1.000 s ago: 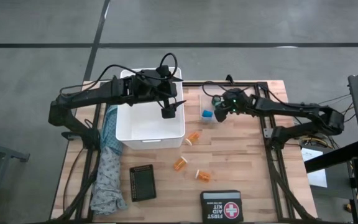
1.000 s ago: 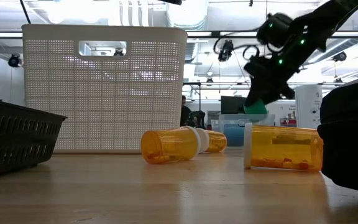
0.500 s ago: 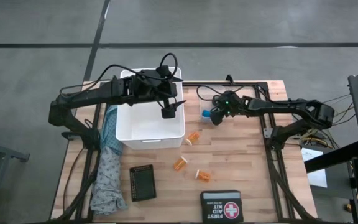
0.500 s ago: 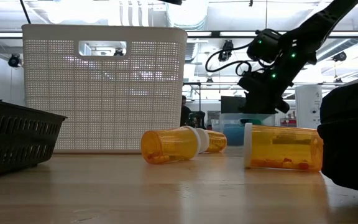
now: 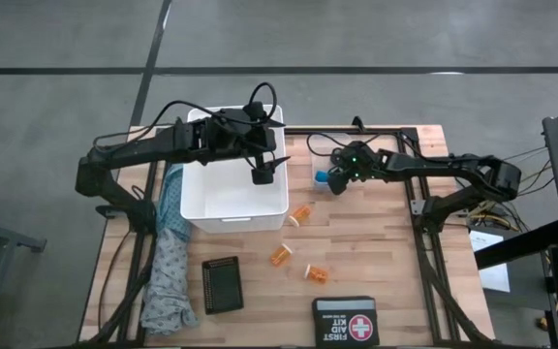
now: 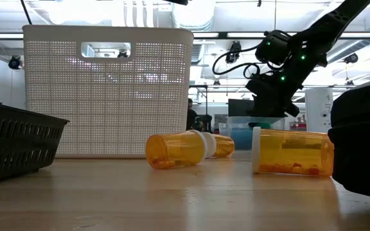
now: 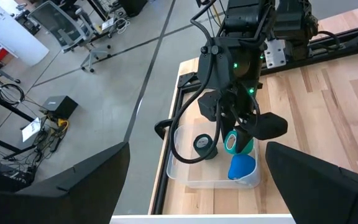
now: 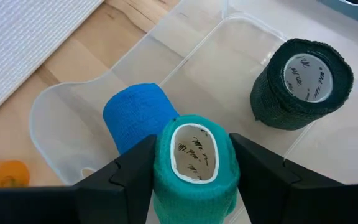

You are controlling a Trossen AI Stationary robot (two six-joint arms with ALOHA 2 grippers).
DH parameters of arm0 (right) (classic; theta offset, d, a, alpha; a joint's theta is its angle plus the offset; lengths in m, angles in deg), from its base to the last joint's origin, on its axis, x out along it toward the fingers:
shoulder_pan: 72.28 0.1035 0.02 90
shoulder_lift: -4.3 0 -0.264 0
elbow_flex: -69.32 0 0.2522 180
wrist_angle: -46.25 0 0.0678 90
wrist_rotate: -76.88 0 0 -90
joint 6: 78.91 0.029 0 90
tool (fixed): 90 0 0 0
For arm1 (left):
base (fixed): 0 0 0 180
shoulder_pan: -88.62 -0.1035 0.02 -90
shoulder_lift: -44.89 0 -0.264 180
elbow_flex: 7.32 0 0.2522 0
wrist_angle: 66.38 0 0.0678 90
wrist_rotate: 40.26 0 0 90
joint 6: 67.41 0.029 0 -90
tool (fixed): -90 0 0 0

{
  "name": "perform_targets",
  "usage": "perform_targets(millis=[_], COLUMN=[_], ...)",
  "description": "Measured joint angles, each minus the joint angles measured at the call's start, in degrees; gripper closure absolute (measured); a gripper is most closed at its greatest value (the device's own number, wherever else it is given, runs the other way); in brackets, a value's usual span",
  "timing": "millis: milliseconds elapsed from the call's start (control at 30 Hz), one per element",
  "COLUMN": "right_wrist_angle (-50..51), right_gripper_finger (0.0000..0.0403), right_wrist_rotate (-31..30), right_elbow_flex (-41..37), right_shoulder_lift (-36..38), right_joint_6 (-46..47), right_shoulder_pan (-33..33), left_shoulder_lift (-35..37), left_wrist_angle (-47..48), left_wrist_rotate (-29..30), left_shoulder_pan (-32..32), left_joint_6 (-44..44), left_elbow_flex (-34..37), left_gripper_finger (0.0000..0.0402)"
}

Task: Pick & place medical supplies in basket/bin
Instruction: Put the green roll bandage into the transparent bin

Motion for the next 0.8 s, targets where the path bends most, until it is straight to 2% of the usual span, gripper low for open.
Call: perform_targets(millis=[600, 800], right_wrist_angle=[0.0, -0.2], right_gripper_finger=[0.0211, 0.0182], right_wrist_rotate=[0.0, 0.1], right_elbow_flex=[0.0, -0.1], right_shoulder_lift=[0.1, 0.2], right_joint_6=[0.2, 0.3], right_shoulder_pan=[-0.1, 0.0], left_shoulder_lift=[0.0, 0.0], left_wrist_angle=[0.0, 0.0], left_wrist_rotate=[0.0, 0.0], left_shoulder_pan=[0.0, 0.0], left_joint_6=[0.2, 0.2], left_elbow_flex=[0.0, 0.0], left_gripper_finger=[0.002, 0.002])
